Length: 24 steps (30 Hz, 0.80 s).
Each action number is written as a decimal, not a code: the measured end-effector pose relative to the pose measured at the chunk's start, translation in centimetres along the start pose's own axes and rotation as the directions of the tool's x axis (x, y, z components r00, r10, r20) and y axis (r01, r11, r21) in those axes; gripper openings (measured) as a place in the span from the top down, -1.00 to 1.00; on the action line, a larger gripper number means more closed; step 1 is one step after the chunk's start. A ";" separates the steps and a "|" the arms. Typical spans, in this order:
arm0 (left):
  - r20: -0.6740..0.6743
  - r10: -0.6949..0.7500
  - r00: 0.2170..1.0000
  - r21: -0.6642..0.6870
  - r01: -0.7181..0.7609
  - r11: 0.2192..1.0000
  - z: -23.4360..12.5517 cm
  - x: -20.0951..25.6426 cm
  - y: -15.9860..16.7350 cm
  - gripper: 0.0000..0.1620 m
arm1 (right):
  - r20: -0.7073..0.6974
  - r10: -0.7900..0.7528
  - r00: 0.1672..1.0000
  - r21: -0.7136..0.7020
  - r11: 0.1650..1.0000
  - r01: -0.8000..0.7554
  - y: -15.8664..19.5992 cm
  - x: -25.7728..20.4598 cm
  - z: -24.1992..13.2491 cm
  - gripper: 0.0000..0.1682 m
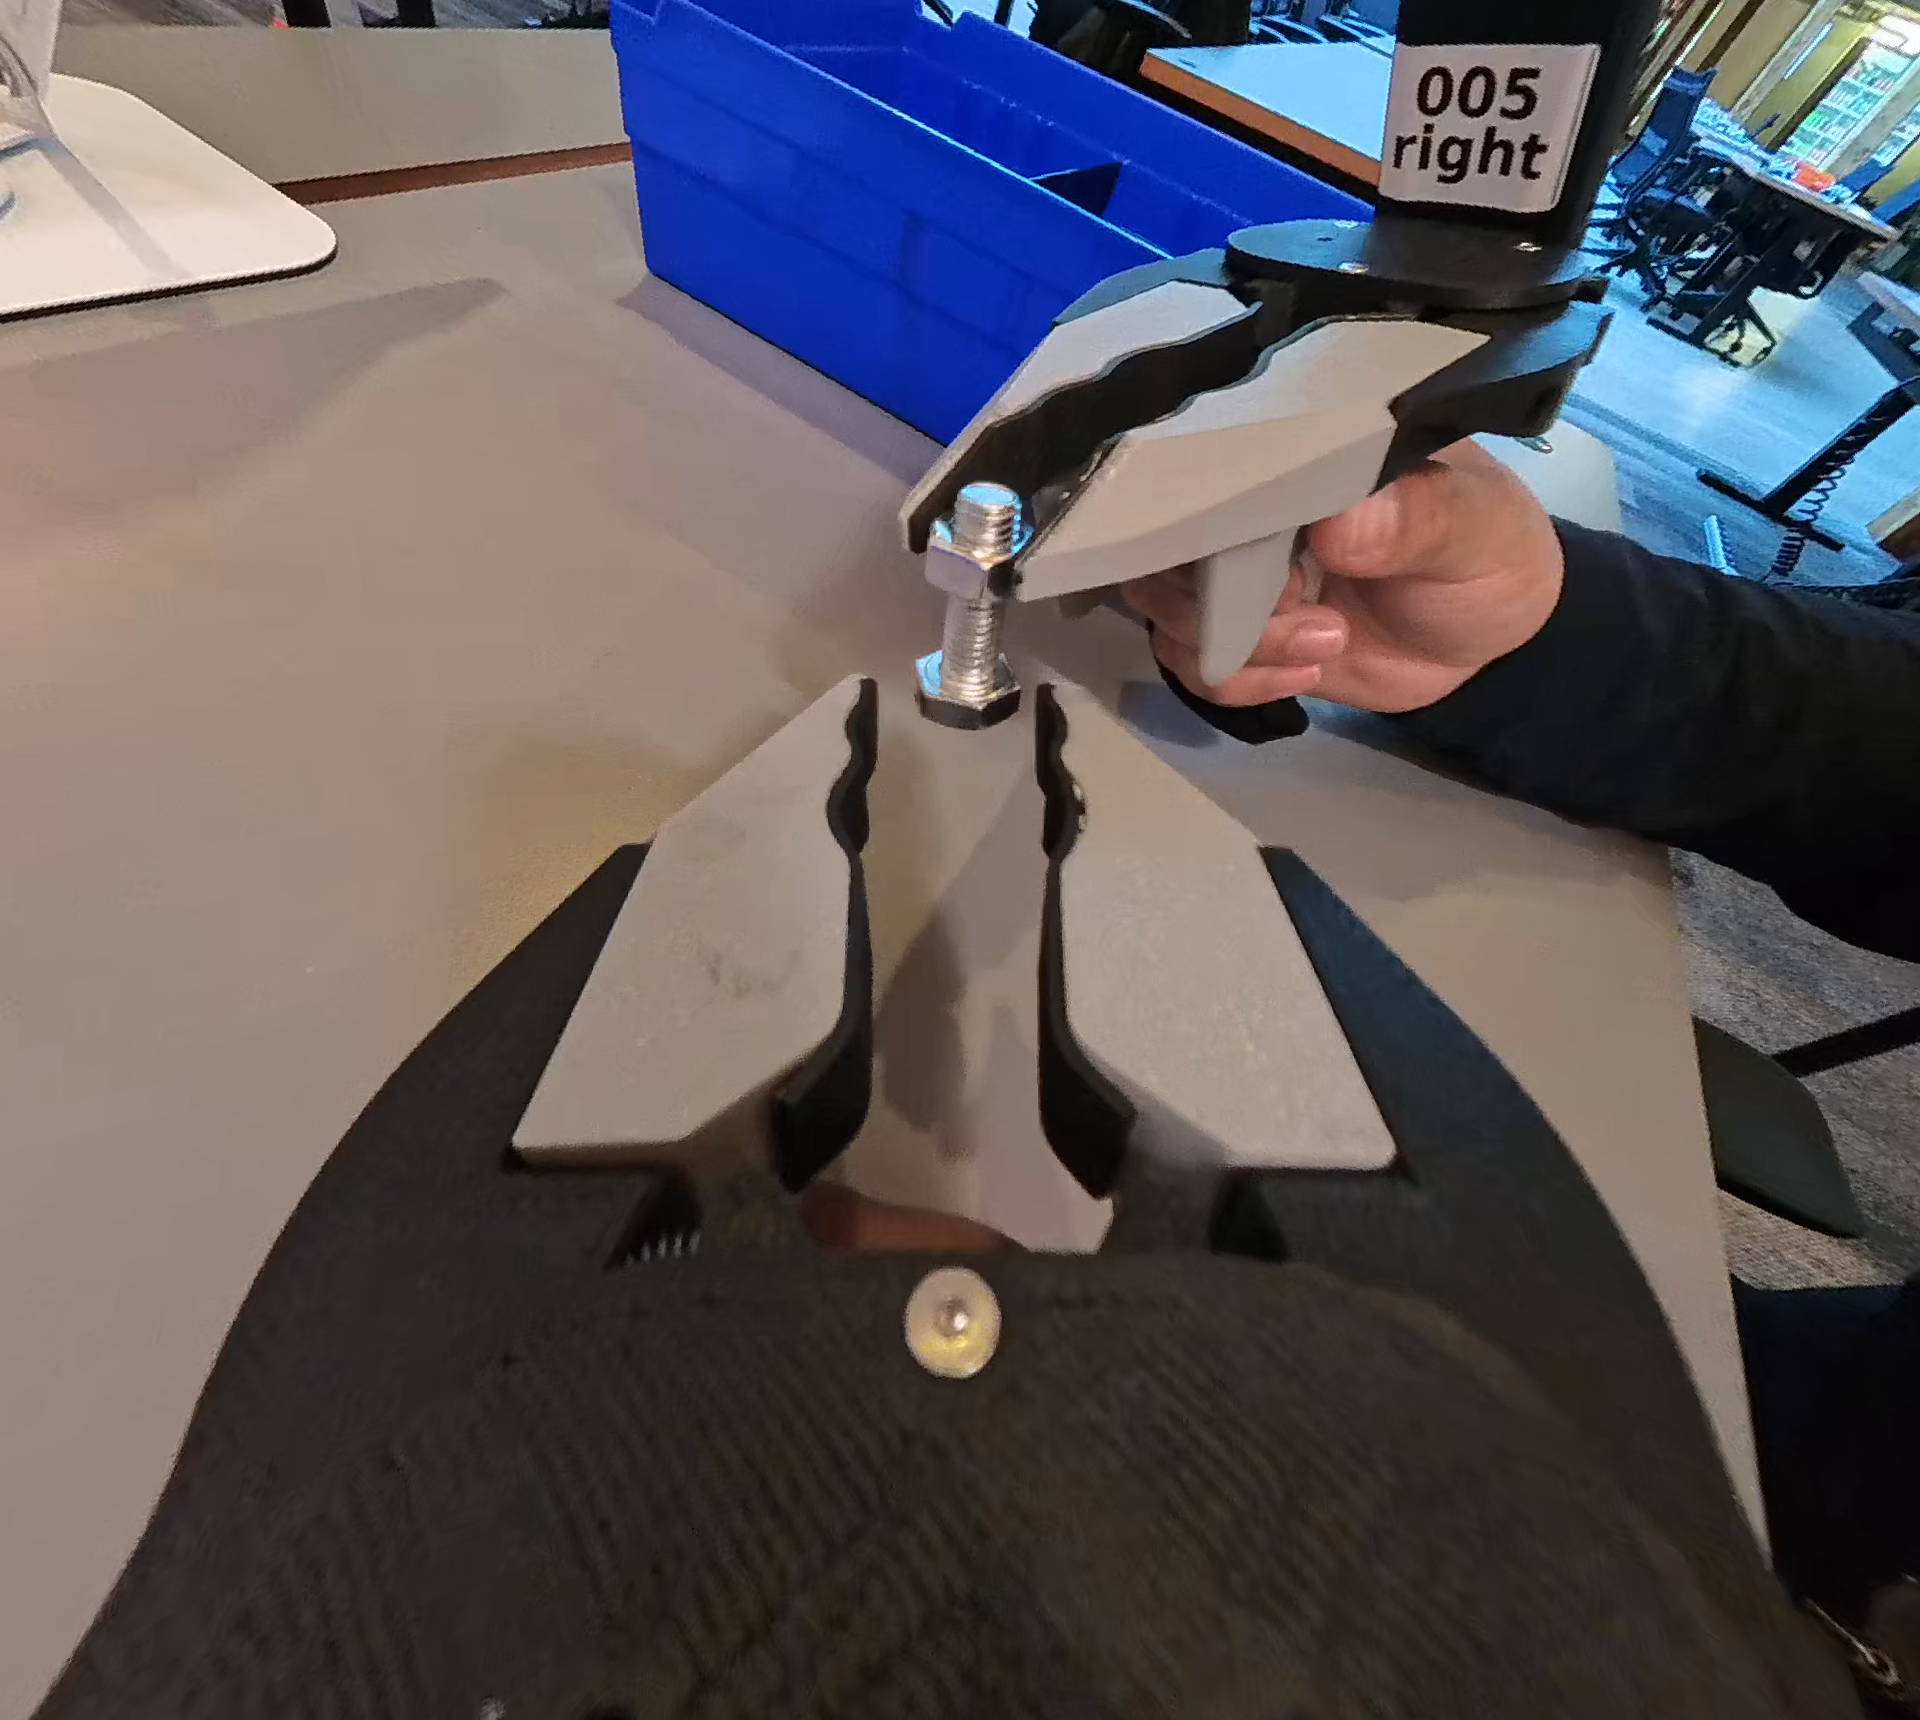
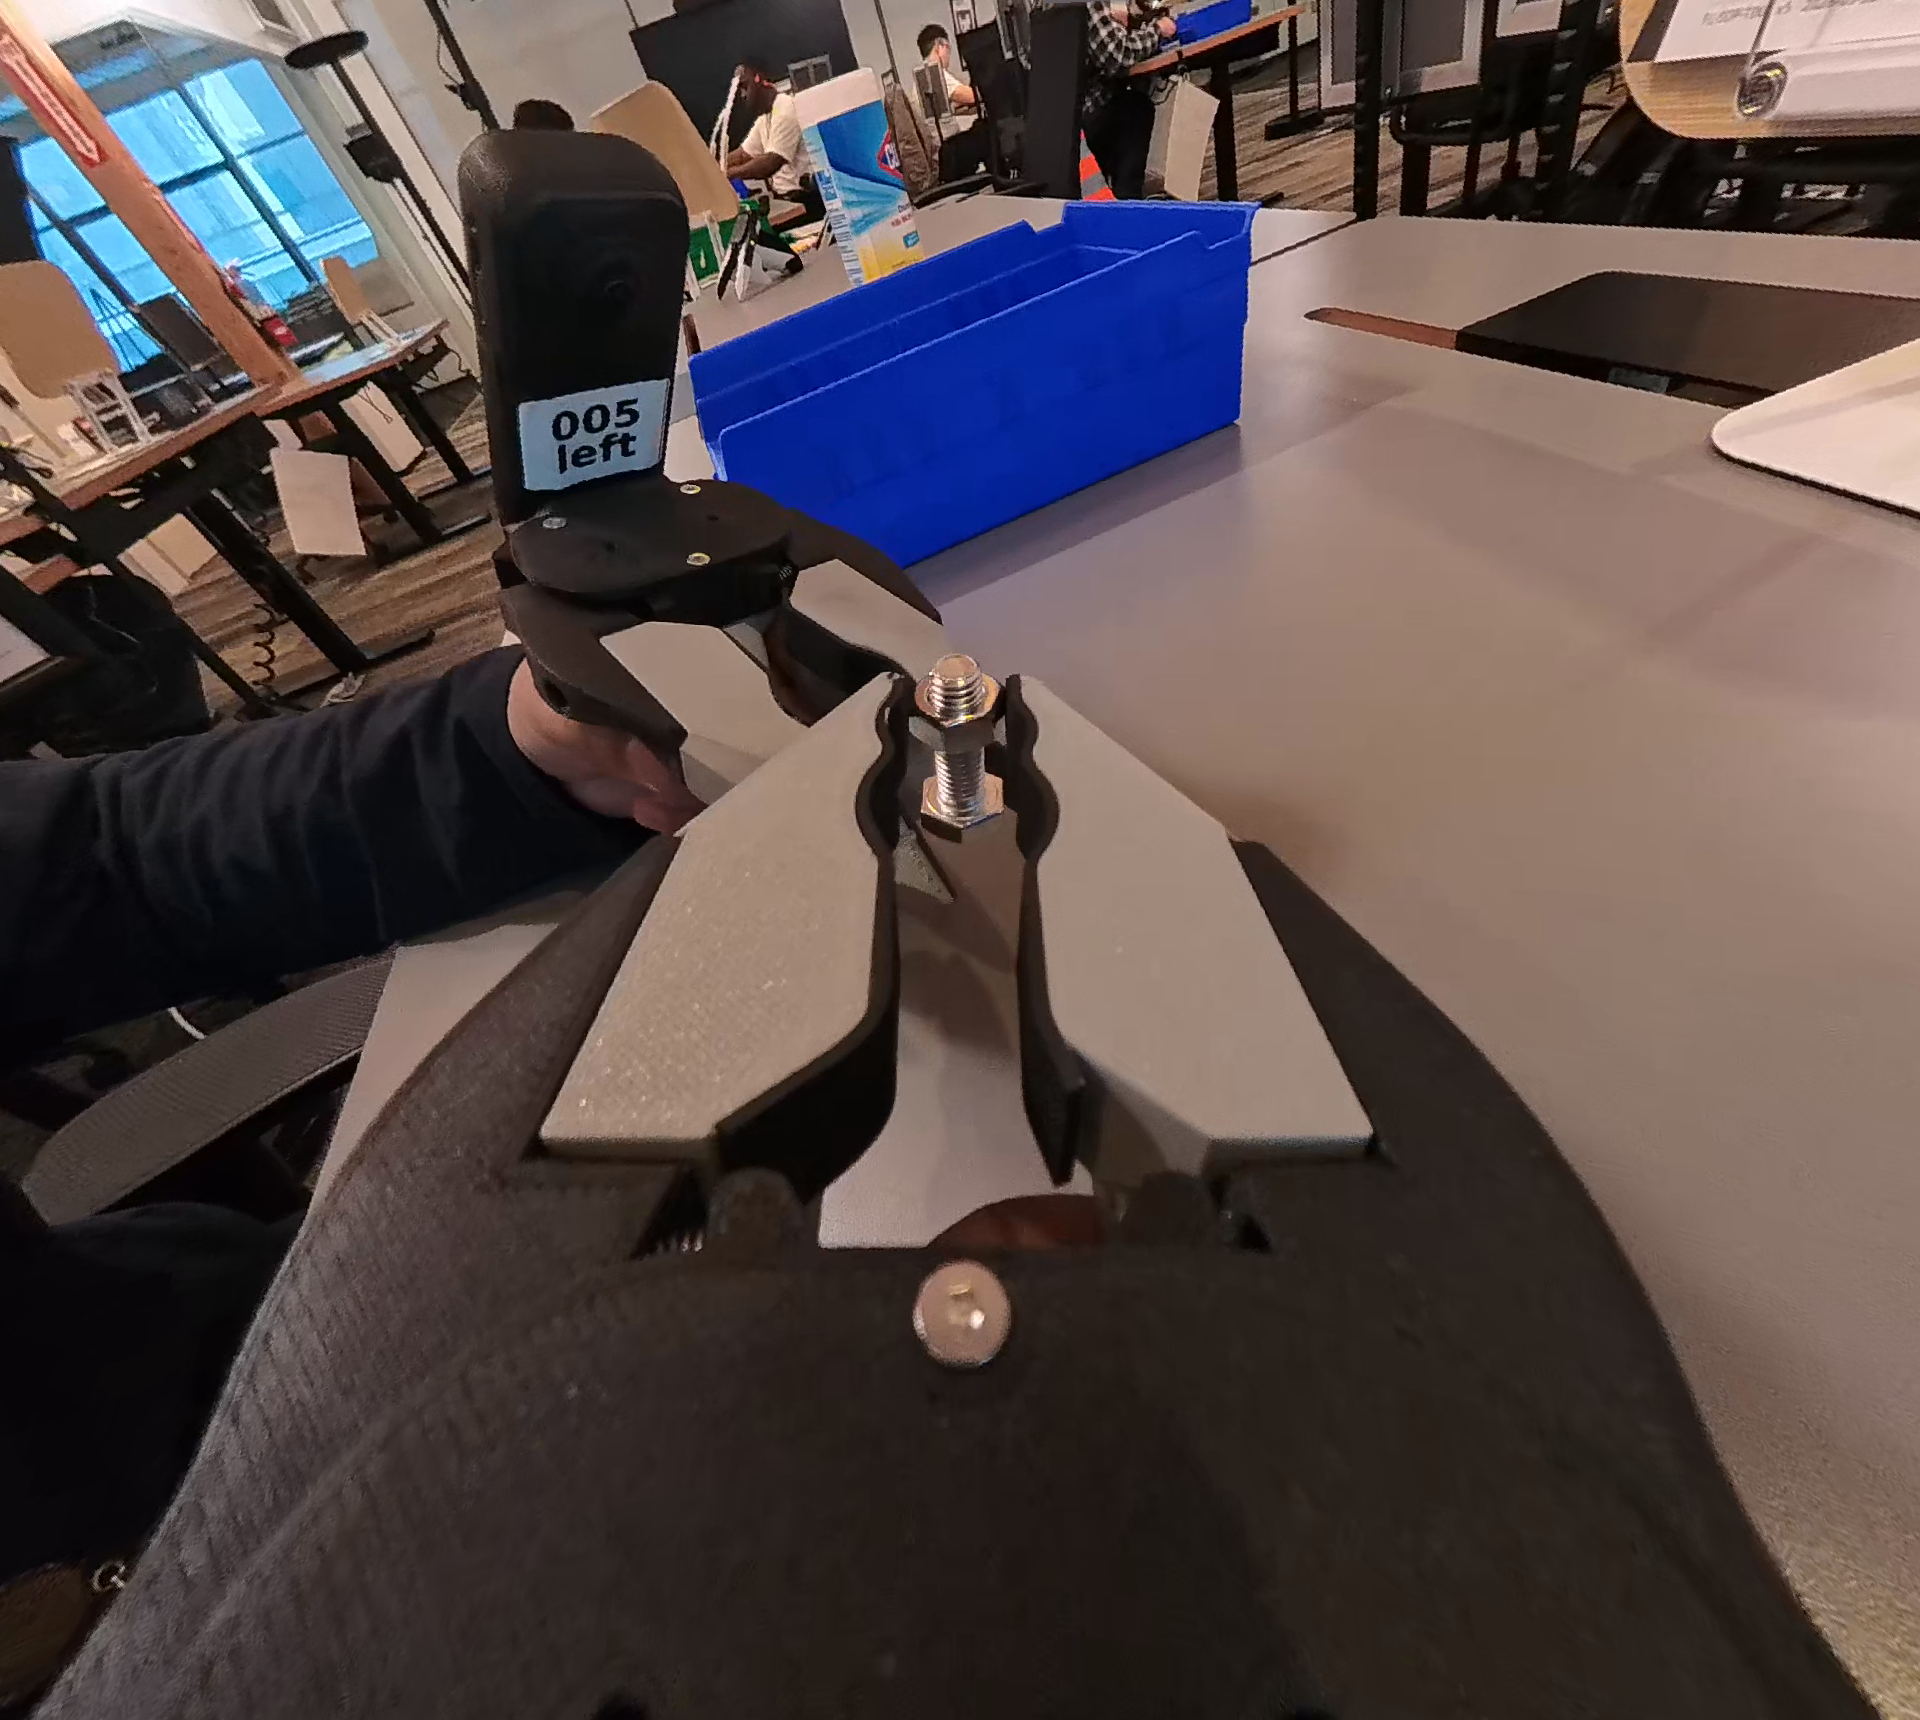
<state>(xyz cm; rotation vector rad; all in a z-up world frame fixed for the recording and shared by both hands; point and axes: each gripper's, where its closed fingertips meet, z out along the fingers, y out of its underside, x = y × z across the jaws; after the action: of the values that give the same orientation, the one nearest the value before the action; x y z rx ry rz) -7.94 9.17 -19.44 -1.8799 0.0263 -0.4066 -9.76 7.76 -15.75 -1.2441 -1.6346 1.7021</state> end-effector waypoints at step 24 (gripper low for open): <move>0.062 0.080 0.995 0.081 -0.085 0.993 -0.3 0.0 -1.3 0.80 | -0.021 0.017 1.000 0.041 0.999 -0.016 -0.7 0.0 -0.1 0.82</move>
<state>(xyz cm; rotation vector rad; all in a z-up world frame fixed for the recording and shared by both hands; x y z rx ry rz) -8.23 9.33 -18.14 -1.8013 0.0470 -0.2908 -9.83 7.91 -15.10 -1.2552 -1.5733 1.7176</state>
